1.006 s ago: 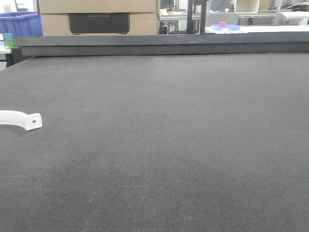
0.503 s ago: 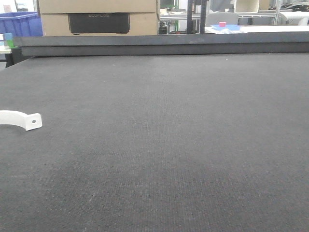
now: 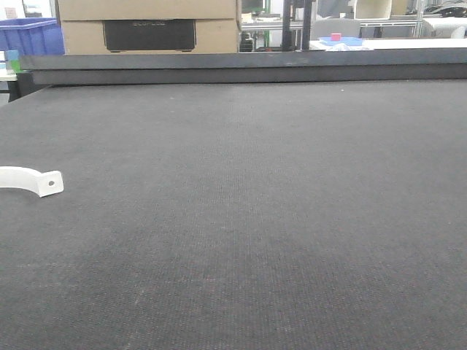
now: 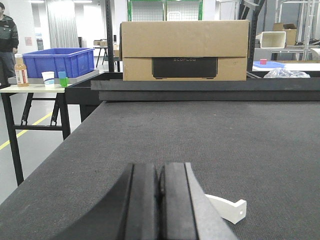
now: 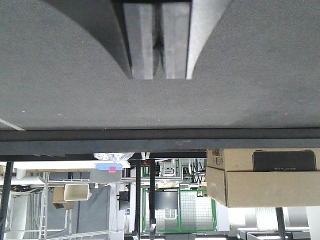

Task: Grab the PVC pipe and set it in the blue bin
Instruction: 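Move both grippers down toward the white curved pipe clamp on the table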

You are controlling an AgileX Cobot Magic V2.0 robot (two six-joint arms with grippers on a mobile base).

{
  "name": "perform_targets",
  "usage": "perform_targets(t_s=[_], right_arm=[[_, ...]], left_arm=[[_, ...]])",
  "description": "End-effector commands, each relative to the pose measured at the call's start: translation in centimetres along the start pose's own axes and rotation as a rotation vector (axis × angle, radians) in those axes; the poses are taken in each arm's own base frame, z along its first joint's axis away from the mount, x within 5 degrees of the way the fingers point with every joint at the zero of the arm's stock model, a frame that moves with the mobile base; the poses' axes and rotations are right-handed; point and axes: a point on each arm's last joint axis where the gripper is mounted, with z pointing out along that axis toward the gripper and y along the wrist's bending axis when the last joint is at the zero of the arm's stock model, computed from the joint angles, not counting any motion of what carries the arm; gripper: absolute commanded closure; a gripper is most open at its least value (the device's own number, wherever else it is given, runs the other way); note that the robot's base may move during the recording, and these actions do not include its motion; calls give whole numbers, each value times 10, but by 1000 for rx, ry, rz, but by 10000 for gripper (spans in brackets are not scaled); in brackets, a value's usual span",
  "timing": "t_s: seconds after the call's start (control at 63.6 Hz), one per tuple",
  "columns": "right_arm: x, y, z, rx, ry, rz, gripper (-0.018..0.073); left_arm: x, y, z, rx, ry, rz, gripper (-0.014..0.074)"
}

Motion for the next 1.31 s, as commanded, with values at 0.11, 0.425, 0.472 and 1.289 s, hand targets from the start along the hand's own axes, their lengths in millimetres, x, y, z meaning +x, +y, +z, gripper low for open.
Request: perform_targets(t_s=[0.11, 0.425, 0.472, 1.289], right_arm=[[-9, -1, -1, 8, -86, -8, 727], [-101, 9, -15, -24, -101, -65, 727], [-115, 9, -13, -25, -99, -67, 727], [-57, 15, 125, -62, 1119, 15, 727]], left_arm=[[-4, 0, 0, 4, -28, -4, 707], [-101, 3, -17, 12, -129, -6, 707], [-119, 4, -17, 15, -112, -2, 707], [-118, -4, 129, 114, 859, -60, 707]])
